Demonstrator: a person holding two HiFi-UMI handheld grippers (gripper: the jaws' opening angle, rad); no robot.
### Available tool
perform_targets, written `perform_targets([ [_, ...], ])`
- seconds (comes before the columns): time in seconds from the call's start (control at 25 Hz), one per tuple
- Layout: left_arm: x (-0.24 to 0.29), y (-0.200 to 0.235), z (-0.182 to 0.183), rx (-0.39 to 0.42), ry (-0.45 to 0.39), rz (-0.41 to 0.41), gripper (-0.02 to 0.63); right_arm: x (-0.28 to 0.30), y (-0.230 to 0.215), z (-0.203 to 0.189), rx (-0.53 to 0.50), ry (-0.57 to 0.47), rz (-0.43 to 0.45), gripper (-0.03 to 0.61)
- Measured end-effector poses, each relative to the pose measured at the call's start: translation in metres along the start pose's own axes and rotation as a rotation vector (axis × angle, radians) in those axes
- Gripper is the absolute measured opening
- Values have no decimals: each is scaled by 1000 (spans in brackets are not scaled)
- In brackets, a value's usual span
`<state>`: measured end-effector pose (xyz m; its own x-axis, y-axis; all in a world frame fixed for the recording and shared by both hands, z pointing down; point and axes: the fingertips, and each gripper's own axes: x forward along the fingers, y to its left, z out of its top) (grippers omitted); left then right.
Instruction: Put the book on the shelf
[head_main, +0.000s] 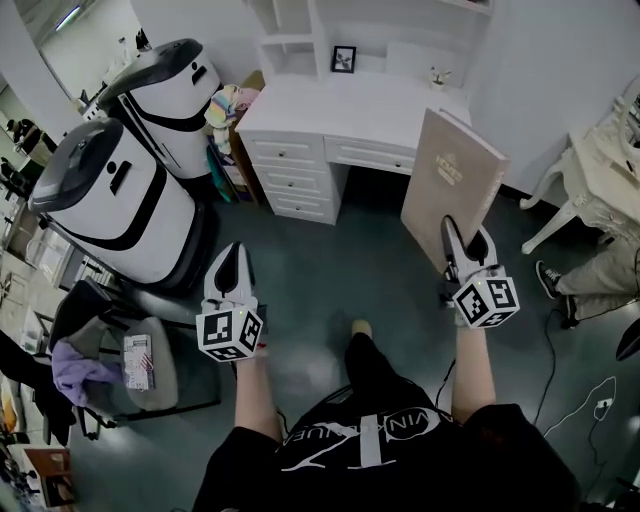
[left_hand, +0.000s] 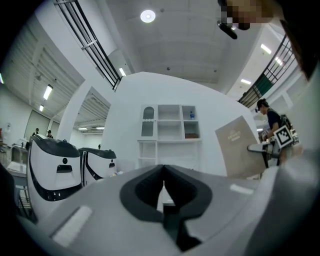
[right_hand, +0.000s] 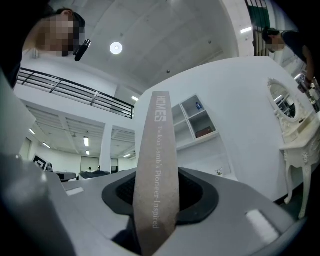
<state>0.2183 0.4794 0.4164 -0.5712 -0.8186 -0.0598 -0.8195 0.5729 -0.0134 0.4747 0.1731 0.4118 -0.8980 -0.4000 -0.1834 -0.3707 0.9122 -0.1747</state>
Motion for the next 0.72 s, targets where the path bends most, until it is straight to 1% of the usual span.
perform_targets([
  [0.16,69,13,-3,4,5,-9,0,62,-26,-10,8,-3,-8,172],
  [0.36,163,22,-2,-19,20,-19,0,140,-60,-15,15,32,-8,172],
  [0.6,246,10,-19,-23,40,-59,0,196,-101,-32,16,44,-17,172],
  [0.72,273,6,-26,-17,32,-72,0,212,-117,-41,20,36,-23,172],
])
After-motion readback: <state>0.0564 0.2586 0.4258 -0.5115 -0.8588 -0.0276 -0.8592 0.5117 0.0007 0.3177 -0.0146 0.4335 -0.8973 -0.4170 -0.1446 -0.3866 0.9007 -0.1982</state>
